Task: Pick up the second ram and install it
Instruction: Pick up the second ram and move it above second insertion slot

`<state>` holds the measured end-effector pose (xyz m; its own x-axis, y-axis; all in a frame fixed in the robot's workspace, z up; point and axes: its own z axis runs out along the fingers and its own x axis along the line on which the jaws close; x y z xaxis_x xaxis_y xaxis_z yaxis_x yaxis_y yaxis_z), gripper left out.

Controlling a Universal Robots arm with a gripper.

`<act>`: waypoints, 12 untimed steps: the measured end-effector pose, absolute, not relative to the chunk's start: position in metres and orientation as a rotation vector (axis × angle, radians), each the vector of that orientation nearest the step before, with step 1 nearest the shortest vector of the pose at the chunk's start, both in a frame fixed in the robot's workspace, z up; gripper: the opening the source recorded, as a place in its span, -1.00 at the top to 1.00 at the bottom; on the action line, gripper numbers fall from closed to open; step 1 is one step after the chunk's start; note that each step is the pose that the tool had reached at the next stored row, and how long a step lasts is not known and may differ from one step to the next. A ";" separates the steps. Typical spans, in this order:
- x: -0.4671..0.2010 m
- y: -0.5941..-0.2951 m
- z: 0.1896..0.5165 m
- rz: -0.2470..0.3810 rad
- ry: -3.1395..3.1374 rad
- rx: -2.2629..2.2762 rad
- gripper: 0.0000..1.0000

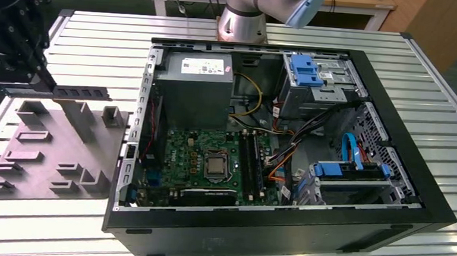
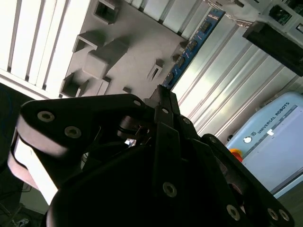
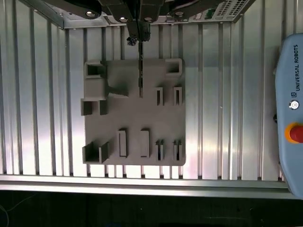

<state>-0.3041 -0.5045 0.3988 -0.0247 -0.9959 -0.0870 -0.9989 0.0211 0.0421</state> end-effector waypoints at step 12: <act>-0.275 -0.505 0.399 0.141 2.221 -2.171 0.77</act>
